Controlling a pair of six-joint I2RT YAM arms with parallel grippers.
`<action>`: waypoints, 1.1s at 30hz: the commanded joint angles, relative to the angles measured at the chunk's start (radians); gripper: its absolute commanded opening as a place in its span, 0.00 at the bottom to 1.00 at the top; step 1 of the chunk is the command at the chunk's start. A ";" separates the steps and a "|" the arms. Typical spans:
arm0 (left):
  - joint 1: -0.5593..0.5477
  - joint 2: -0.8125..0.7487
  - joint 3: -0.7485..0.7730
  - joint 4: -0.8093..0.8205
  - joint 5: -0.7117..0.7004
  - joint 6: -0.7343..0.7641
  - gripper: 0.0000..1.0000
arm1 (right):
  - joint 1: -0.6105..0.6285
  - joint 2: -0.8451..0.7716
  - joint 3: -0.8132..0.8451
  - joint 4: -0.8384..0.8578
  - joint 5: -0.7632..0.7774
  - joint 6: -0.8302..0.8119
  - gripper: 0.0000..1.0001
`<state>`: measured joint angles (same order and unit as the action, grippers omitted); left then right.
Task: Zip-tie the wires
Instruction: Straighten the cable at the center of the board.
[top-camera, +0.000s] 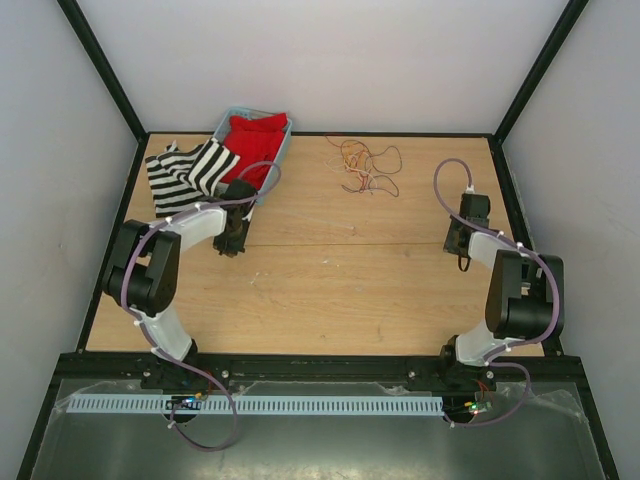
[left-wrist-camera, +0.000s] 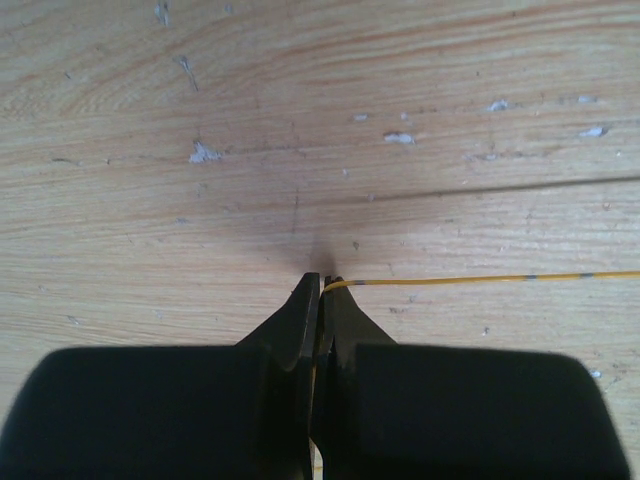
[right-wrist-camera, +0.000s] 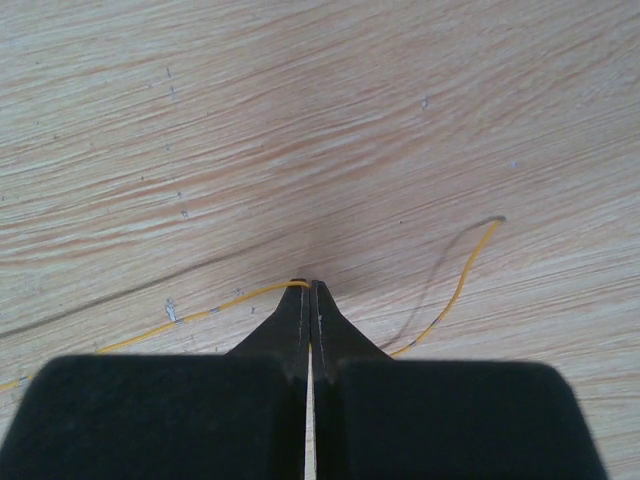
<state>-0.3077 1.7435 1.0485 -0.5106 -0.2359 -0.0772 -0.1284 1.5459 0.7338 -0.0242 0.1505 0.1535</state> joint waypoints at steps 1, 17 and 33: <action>0.039 0.040 0.039 -0.070 -0.121 0.030 0.00 | -0.036 0.040 0.035 -0.017 0.119 -0.035 0.00; 0.032 0.044 0.022 -0.032 -0.115 0.028 0.18 | -0.037 0.079 0.077 -0.058 0.025 -0.043 0.18; 0.032 -0.059 0.022 -0.027 -0.119 0.019 0.49 | -0.037 0.022 0.090 -0.063 -0.115 -0.063 0.84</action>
<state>-0.2817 1.7428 1.0760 -0.5163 -0.3290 -0.0532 -0.1623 1.6012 0.8043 -0.0502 0.0887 0.1020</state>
